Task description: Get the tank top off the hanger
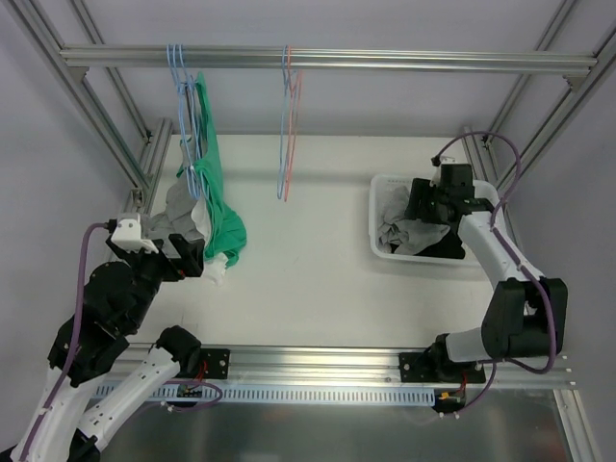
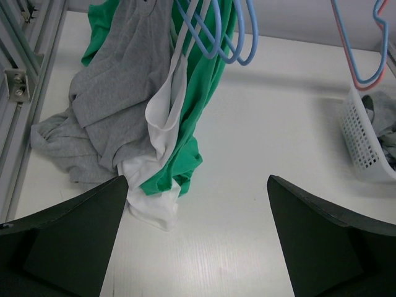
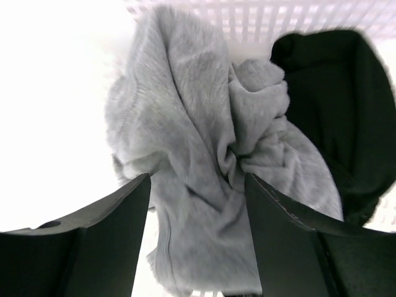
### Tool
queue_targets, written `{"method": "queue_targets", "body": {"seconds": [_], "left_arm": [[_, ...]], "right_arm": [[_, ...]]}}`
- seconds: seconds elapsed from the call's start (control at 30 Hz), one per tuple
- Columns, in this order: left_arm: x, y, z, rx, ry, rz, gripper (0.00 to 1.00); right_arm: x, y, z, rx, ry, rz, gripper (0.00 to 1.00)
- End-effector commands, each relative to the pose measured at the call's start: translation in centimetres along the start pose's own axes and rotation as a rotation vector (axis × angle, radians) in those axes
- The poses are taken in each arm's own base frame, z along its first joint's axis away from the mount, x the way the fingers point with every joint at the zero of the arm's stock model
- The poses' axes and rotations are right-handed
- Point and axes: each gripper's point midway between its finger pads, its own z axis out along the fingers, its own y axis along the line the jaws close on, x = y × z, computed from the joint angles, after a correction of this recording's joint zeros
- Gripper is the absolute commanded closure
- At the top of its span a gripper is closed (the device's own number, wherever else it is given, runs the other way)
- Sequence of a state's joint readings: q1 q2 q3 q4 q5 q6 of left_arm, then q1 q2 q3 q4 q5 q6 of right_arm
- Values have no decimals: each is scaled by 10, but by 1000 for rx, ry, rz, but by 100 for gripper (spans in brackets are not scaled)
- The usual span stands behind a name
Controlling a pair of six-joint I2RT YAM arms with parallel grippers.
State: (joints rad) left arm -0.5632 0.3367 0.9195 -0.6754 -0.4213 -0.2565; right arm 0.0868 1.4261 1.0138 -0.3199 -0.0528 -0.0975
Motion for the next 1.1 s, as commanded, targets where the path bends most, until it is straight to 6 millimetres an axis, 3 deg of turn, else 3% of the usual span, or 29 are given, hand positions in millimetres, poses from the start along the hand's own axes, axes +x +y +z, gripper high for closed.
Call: {"method": "queue_targets", "body": {"seconds": [0.0, 0.2, 0.23, 0.3, 0.37, 0.4, 0.43, 0.47, 0.53, 0.57, 0.63, 0.67, 0.73, 0.77, 0.93, 1.07], "left_arm": [[-27, -12, -5, 37, -41, -48, 1], [-72, -33, -10, 106, -72, -68, 1], [-91, -36, -16, 118, -104, -76, 1], [-104, -42, -7, 107, -94, -57, 1], [-131, -48, -10, 116, -126, -46, 1], [-134, -55, 5, 105, -96, -19, 1], [-153, -56, 1, 101, -129, -15, 1], [-155, -62, 16, 87, -100, 7, 1], [-180, -69, 19, 89, -133, 22, 1], [-179, -73, 35, 63, -106, 45, 1], [-200, -75, 40, 44, -137, 70, 1], [-198, -80, 58, 24, -110, 102, 1], [-211, -82, 65, 11, -125, 138, 1], [-209, -83, 80, -18, -107, 156, 2], [-217, -80, 105, -56, -96, 169, 10], [-211, -71, 128, -95, -62, 166, 12]], "right_arm": [[-33, 8, -37, -18, -89, -24, 34], [-50, 16, -90, -41, -163, -37, 27], [-50, 18, -99, -51, -173, -36, 27], [-54, 29, -123, -113, -231, -37, 23], [-52, 38, -138, -166, -258, -36, 22], [-51, 45, -147, -206, -270, -38, 21], [-51, 50, -161, -231, -305, -38, 21], [-48, 52, -166, -246, -313, -37, 20], [-45, 62, -184, -302, -350, -46, 20], [-41, 64, -187, -321, -351, -42, 19], [-34, 73, -200, -379, -368, -51, 16], [-30, 76, -203, -399, -370, -50, 14], [-20, 77, -205, -420, -364, -53, 14], [-17, 78, -211, -426, -378, -57, 14], [-4, 79, -216, -448, -367, -64, 14], [0, 83, -222, -474, -375, -70, 14]]}}
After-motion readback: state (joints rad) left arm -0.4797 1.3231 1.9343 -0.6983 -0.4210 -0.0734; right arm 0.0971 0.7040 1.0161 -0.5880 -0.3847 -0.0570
